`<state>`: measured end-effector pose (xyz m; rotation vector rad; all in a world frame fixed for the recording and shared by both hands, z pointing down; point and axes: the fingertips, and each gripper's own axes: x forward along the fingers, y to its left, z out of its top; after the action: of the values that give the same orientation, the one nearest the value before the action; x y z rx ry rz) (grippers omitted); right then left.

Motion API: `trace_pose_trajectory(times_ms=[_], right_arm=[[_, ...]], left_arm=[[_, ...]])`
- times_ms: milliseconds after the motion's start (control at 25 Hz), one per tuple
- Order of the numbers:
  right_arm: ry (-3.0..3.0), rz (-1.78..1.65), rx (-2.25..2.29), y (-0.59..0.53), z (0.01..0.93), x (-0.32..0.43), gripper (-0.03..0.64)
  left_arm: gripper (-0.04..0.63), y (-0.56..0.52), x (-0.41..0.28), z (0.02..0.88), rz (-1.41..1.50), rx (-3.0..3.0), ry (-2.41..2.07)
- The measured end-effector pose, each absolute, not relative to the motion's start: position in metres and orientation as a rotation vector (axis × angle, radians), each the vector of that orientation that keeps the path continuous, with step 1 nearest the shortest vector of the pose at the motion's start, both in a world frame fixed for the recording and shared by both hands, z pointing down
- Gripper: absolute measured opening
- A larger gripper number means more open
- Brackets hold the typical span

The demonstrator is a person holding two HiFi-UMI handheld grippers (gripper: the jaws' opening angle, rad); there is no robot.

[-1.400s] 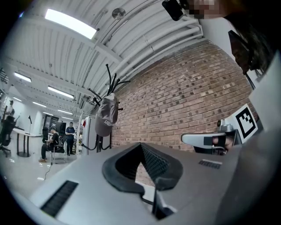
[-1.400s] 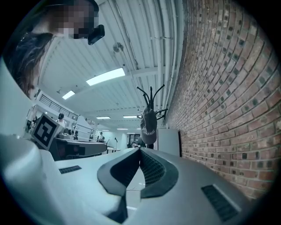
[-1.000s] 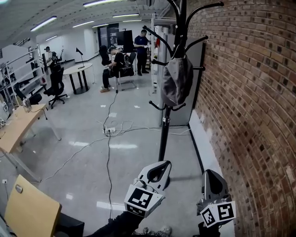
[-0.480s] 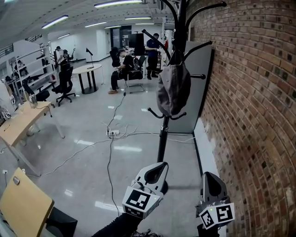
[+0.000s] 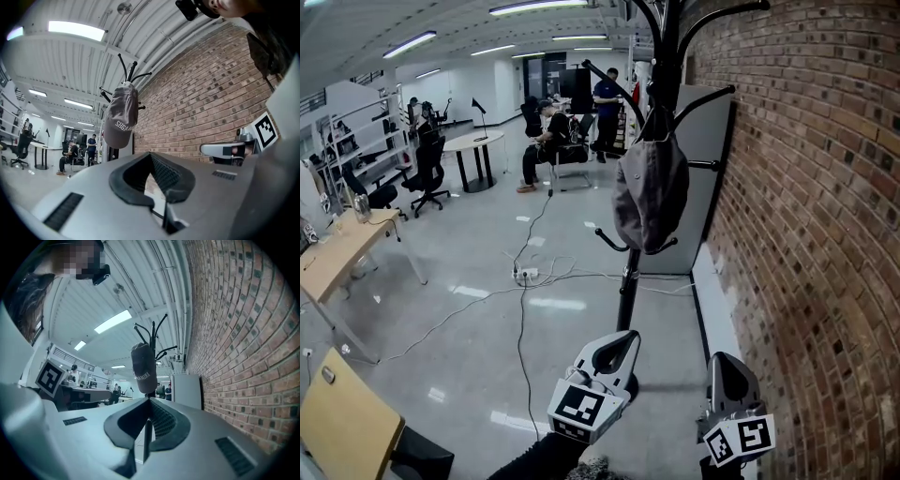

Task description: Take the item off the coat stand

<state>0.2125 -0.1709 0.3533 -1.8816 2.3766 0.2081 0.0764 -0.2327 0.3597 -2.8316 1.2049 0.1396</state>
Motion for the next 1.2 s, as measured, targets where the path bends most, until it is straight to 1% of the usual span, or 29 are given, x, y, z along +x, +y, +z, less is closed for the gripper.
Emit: trace_pose_trajectory(times_ms=[360,560,800,920,1000,1080,1120,1200], right_arm=[[2.354,0.2,-1.902,-0.21,0.353,0.21,0.009],[2.371,0.203,-1.88,-0.225,0.353,0.206,0.009],[2.379,0.194,-1.882,-0.237,0.354,0.211,0.009],[2.38,0.192,-1.882,-0.241,0.354,0.215,0.01],[2.376,0.191,-1.882,-0.243,0.354,0.217,0.011],[2.371,0.189,-1.882,-0.245,0.354,0.217,0.01],[2.369,0.188,-1.882,-0.245,0.355,0.218,0.01],[2.369,0.183,-1.881,-0.248,0.356,0.221,0.01]], left_arm=[[0.006,-0.276,0.071,0.354,0.131,-2.803,1.196],[0.006,-0.288,0.075,0.325,0.211,-2.763,1.192],[0.006,-0.304,0.082,0.297,0.192,-2.734,1.158],[0.018,-0.308,0.086,0.28,0.195,-2.713,1.111],[0.1,-0.308,0.09,0.271,0.178,-2.724,1.079],[0.196,-0.309,0.093,0.262,0.152,-2.724,1.068],[0.226,-0.311,0.093,0.257,0.147,-2.709,1.078],[0.253,-0.317,0.094,0.246,0.163,-2.678,1.116]])
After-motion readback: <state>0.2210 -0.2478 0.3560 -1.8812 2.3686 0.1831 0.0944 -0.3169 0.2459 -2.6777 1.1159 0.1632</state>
